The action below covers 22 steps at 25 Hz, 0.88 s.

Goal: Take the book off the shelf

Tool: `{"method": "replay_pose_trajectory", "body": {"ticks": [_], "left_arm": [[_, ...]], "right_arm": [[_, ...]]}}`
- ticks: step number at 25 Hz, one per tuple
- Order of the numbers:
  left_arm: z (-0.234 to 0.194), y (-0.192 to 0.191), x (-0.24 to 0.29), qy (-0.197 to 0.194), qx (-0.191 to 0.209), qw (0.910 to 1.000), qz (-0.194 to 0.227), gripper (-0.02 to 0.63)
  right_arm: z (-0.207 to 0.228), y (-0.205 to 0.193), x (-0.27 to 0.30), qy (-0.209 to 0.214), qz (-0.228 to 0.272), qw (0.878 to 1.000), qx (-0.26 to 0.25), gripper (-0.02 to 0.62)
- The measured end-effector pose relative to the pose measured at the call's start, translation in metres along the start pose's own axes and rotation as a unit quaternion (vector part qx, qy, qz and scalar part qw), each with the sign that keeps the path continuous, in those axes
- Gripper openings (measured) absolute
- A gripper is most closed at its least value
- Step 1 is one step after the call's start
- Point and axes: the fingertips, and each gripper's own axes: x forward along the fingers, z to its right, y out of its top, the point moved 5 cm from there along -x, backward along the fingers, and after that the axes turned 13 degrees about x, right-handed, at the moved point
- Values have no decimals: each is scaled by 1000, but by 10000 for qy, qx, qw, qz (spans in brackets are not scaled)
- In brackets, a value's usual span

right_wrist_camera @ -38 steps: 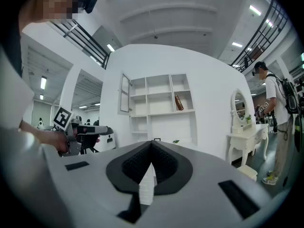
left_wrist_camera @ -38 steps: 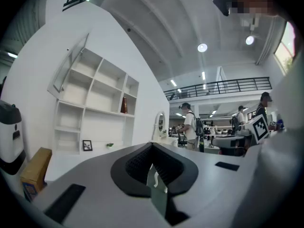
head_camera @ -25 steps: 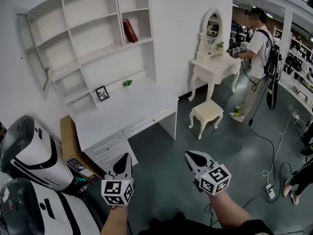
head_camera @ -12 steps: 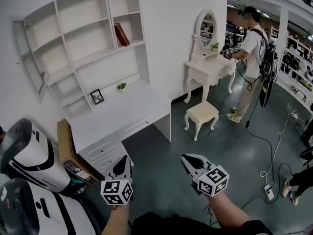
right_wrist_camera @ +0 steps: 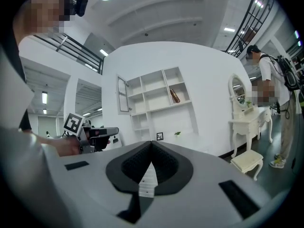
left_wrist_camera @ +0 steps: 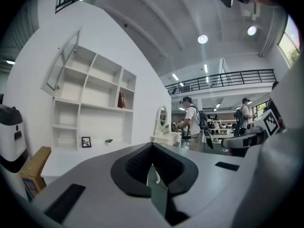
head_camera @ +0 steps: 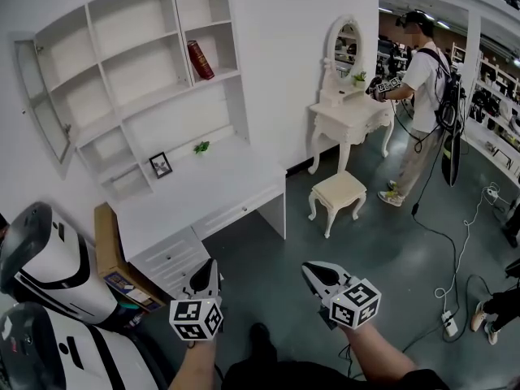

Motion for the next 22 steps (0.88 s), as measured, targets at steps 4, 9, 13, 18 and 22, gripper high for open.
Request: {"method": "replay_pose_trajectory", "body": {"ticks": [4,9,13,18,22], "left_arm": [[-18,-7,32,-66,-114,9999,12,9],[-48,-13,83,-178,-272,9995,1,9],[-84,-16,125,-218,-336,9992,32,9],[-132,-23,173,-346,-352,9988,-14,9],[-172,-29,200,-390,-414,9983,-90,9]], "right_arm": [[16,1,27,-90,-90,9999,18,14],[41,15,73,-206,-177,9996,72,14],[58,27,122,-232,-255,9994,28,14],[71,39,189,-280,-341,9990,55,14],[72,43,237,-295,-457,9985,93,14]]}}
